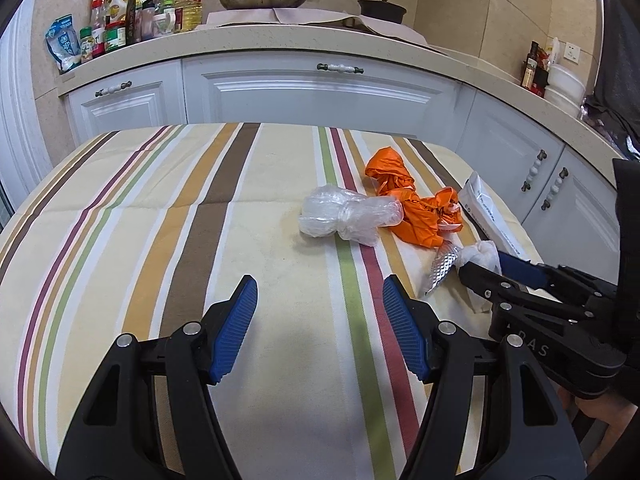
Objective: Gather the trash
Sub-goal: 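Grasp the white crumpled tissue with the right gripper while the left grasps the silver foil strip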
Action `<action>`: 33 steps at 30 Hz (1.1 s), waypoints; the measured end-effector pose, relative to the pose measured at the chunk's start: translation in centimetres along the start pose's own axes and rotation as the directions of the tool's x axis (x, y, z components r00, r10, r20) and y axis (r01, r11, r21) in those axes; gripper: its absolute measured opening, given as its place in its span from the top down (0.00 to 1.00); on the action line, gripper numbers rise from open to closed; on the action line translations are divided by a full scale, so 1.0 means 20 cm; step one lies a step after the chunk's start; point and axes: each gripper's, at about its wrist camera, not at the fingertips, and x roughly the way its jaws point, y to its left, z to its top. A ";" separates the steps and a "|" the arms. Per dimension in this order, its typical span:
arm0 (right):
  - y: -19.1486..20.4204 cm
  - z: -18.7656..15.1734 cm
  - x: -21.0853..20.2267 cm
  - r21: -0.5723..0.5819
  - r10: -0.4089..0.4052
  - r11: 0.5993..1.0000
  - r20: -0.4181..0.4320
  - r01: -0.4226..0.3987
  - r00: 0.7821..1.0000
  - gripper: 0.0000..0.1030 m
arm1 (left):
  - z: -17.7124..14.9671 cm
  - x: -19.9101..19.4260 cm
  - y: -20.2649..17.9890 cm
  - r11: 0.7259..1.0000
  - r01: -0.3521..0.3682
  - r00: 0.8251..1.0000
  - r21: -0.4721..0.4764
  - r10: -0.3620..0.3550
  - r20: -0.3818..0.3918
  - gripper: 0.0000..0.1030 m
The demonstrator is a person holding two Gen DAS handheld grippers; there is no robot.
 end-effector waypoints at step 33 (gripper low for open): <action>-0.35 -0.15 -0.33 0.095 -0.124 0.990 0.179 0.108 0.976 0.75 | 0.02 0.23 -0.43 0.979 0.143 0.983 0.144 -0.124 -0.135 0.65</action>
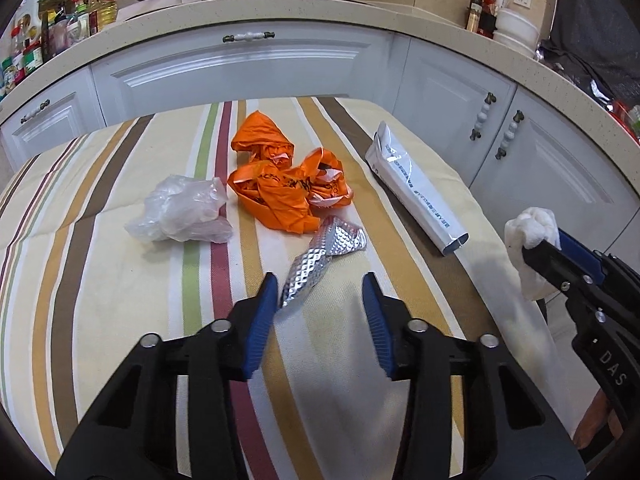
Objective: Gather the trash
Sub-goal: 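Grasp the white crumpled tissue with the right gripper while the left grasps the silver foil strip, then carry the tissue and foil strip over the black bin and open both grippers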
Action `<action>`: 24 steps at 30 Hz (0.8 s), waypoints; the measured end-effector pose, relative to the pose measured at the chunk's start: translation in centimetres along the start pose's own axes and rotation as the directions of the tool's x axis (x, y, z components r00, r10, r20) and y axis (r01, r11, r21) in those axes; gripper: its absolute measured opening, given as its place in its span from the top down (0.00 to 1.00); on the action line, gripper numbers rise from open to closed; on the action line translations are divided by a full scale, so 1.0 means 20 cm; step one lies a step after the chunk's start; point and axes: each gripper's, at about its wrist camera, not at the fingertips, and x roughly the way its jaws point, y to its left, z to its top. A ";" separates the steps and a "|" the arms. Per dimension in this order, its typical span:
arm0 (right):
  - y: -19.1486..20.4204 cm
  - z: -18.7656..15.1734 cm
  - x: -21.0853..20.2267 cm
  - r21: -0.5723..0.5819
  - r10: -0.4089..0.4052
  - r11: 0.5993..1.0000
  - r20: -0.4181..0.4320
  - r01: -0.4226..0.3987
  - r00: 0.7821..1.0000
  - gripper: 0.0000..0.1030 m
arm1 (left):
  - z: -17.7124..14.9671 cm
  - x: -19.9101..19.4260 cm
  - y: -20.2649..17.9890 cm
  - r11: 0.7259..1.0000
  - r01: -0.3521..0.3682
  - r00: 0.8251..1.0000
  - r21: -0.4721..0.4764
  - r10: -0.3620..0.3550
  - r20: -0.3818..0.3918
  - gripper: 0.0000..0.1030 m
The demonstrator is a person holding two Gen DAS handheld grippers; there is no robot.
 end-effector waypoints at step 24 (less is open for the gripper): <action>-0.04 -0.06 -0.07 0.009 -0.039 0.999 -0.001 0.039 0.999 0.75 | -0.13 -0.21 -0.01 1.000 -0.013 0.998 0.008 0.012 0.068 0.90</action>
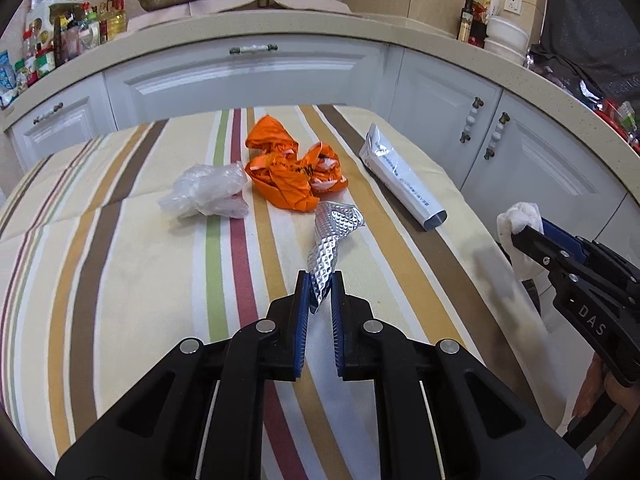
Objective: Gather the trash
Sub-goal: 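Carry the tissue and foil strip over the black bin and open both grippers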
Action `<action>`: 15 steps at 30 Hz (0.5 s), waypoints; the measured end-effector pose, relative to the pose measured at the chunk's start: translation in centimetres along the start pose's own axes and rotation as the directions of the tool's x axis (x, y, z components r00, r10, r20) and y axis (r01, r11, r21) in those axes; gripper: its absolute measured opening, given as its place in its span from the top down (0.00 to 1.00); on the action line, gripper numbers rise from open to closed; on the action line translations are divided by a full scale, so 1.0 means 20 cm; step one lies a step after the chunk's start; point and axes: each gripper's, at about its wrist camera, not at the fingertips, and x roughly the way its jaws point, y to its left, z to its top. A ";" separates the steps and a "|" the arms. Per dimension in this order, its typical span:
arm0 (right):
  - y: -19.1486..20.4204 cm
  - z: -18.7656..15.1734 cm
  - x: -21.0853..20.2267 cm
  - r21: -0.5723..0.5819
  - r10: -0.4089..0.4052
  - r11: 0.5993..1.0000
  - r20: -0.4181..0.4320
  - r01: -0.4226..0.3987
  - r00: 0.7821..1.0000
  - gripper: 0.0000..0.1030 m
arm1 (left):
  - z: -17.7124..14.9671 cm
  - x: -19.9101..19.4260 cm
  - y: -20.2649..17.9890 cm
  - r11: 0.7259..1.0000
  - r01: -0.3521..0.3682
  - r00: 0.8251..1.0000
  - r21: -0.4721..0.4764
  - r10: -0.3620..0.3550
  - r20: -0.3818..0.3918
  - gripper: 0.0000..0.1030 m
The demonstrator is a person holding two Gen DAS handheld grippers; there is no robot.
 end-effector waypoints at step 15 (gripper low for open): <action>-0.17 -0.05 -0.20 0.033 -0.115 0.993 0.048 0.113 0.992 0.75 | 0.02 -0.18 -0.29 0.994 0.087 0.990 0.073 -0.094 0.106 0.90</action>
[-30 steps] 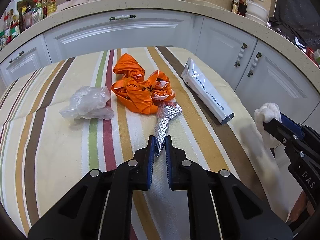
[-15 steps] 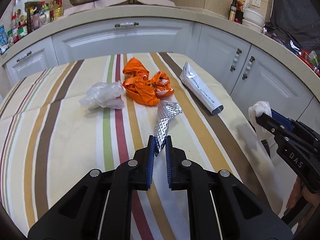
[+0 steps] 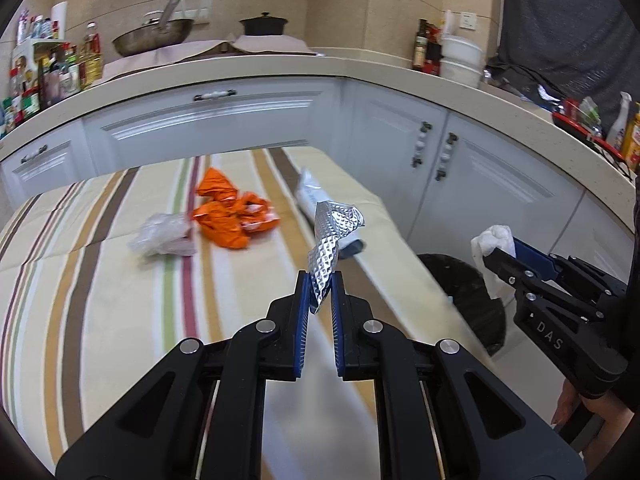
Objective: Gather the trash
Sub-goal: 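Carry the tissue and foil strip over the black bin and open both grippers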
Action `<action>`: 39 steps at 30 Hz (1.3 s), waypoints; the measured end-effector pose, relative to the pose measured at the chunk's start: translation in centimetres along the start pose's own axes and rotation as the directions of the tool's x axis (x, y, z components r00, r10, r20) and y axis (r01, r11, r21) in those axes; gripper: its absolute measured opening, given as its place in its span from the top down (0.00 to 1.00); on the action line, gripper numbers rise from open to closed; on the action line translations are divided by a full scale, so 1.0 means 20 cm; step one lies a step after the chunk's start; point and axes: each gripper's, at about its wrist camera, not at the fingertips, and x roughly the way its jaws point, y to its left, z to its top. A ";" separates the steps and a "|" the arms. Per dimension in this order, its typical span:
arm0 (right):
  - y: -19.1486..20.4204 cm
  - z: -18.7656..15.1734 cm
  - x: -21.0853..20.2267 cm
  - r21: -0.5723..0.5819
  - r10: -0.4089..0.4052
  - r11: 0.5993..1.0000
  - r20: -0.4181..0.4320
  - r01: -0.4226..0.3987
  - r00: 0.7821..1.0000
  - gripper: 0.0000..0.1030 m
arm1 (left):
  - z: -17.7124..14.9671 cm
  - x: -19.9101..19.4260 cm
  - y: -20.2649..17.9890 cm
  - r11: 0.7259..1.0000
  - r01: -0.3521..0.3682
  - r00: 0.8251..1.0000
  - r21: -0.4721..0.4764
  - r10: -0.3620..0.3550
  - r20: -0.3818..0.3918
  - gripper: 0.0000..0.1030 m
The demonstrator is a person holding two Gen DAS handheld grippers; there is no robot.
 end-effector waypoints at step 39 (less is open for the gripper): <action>-0.78 -0.12 0.13 0.209 -0.178 0.962 0.009 0.173 0.984 0.57 | 0.09 0.54 -0.96 0.973 0.092 0.995 0.212 -0.081 -0.062 0.63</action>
